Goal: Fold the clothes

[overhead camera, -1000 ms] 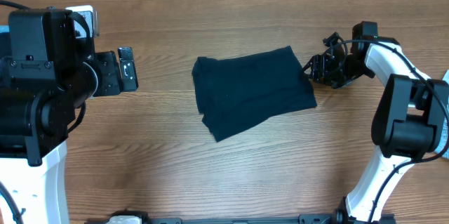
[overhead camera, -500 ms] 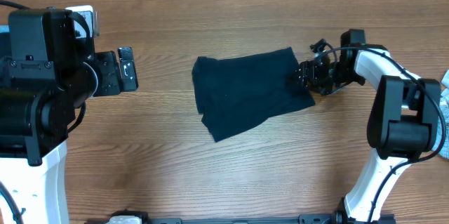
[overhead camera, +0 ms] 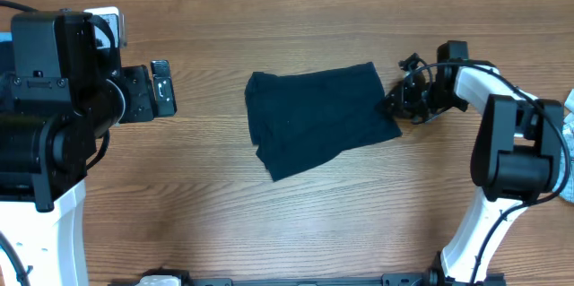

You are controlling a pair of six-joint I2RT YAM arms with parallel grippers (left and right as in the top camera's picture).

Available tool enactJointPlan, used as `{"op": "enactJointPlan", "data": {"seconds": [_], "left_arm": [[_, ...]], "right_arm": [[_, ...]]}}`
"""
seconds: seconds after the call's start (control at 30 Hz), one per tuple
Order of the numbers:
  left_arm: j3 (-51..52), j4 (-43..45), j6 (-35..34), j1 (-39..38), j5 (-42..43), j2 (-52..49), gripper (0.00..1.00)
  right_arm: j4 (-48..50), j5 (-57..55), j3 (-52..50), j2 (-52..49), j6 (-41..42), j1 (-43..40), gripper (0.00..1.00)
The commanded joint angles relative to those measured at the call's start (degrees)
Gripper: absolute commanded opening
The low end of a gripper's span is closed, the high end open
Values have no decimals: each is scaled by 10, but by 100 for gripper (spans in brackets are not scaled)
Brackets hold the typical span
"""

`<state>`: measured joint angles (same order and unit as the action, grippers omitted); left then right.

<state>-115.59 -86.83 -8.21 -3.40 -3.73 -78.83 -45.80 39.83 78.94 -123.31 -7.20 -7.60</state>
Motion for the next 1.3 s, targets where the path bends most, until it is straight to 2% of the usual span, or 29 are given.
{"op": "enactJointPlan", "data": {"seconds": [0.0,0.23,0.5,0.53,0.6,0.77,0.83,1.0,1.27], "left_arm": [[-2,1,5,-4,-7,-2,100],[-2,1,5,-4,-7,-5,100],[-2,1,5,-4,-7,-6,100],[-2,1,5,-4,-7,-6,100],[-2,1,5,-4,-7,-6,100],[-2,1,5,-4,-7,-6,100],[-2,1,5,-4,-7,-6,100],[-2,1,5,-4,-7,-6,100],[-2,1,5,-4,-7,-6,100]], "right_arm": [[-17,-43,36,0,34,-45,4],[-72,-45,36,6,42,-92,4],[-136,-46,36,6,60,-84,4],[-128,-52,37,6,60,-84,8],[-107,-61,37,6,60,-89,28],[-75,-37,41,9,27,-123,43],[-62,-10,41,9,15,-139,58],[-38,-7,38,8,-20,-146,59],[4,-7,-1,7,-23,-101,59]]}}
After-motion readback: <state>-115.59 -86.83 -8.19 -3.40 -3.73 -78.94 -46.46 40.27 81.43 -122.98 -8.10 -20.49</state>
